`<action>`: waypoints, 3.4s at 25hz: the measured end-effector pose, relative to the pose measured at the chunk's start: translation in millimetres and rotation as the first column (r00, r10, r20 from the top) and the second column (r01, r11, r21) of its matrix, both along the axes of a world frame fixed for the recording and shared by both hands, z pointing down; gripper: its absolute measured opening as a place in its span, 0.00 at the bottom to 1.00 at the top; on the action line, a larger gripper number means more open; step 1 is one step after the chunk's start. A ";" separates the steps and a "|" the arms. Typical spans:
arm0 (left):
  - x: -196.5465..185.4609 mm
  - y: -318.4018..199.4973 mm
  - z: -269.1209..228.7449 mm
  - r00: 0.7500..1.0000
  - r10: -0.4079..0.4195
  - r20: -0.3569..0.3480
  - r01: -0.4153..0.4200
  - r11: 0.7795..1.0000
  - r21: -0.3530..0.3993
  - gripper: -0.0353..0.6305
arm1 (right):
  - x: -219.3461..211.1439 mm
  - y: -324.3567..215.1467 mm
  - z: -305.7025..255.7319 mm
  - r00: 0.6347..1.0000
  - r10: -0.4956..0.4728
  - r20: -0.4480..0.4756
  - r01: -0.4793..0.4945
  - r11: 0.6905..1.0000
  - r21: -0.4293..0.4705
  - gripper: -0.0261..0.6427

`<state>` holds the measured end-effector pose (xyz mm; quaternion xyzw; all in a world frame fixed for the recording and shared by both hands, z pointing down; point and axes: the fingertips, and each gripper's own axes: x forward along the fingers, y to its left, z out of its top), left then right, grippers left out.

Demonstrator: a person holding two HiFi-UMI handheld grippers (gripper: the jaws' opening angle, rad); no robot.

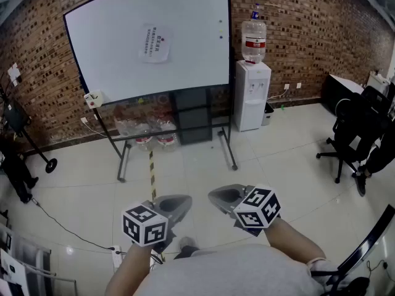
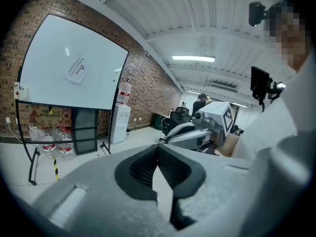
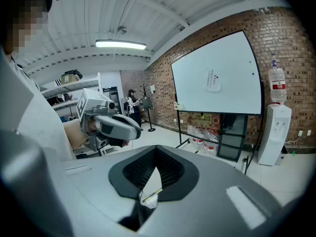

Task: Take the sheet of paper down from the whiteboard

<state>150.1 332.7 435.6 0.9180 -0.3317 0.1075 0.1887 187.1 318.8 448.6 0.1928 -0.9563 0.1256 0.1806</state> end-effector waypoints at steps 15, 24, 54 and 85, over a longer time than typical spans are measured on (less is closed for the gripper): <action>-59.7 -107.6 22.3 1.000 0.000 -0.025 -0.001 0.999 -0.037 0.05 | -63.0 -103.6 28.0 0.999 -0.032 -0.022 0.031 0.998 -0.057 0.04; -159.6 -287.5 19.9 0.999 0.023 -0.033 -0.025 0.998 -0.053 0.05 | -157.3 -284.0 27.7 0.999 0.019 -0.030 -0.022 0.996 -0.083 0.04; -274.2 -691.7 -21.5 0.999 0.030 0.028 -0.031 0.999 0.033 0.05 | -258.9 -688.8 -17.8 0.997 0.067 0.027 -0.069 0.995 0.070 0.04; -370.7 -867.9 -120.1 0.990 -0.110 0.092 0.074 0.940 0.333 0.29 | -315.1 -856.6 -77.9 1.000 0.018 0.013 -0.020 0.983 0.181 0.04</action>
